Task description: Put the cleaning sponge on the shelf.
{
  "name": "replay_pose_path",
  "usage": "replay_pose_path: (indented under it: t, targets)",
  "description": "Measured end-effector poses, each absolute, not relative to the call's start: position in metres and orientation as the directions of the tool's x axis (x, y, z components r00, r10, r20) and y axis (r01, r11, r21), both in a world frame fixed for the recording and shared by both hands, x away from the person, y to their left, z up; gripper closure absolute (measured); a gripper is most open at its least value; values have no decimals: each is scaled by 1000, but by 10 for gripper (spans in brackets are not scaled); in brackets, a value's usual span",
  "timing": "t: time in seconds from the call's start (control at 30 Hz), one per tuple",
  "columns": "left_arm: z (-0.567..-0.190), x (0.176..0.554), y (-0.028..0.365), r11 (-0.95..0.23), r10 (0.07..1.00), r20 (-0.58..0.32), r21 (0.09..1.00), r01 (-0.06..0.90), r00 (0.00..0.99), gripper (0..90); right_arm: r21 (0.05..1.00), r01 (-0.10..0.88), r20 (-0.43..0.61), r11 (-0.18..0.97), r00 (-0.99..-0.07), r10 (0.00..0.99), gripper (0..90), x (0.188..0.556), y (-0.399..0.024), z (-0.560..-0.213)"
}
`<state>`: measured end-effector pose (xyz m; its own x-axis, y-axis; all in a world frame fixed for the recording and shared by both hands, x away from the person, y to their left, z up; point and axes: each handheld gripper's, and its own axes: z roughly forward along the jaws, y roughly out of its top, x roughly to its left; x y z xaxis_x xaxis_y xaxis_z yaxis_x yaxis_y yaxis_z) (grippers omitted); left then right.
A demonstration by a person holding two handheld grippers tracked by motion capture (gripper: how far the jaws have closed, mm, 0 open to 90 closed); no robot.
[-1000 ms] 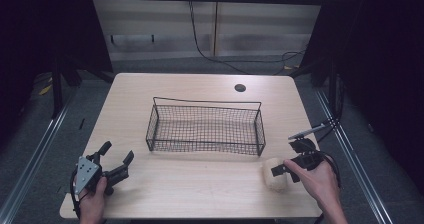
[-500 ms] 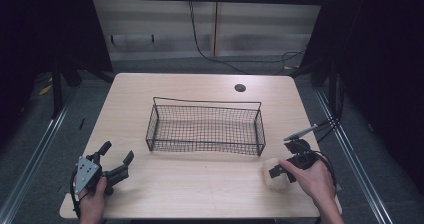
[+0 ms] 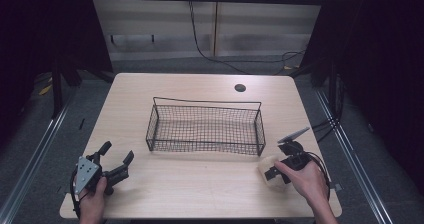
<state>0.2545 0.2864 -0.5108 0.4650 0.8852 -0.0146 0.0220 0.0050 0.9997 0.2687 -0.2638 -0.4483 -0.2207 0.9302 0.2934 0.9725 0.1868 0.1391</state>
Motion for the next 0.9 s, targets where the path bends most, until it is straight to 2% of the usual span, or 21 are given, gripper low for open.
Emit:
replay_pose_path:
  t: [0.9]
  targets:
    - [-511, 255, 287, 5, 885, -14, 1000, 21, 466, 154, 123, 965, 283, 230, -256, 924, 290, 267, -260, -442]
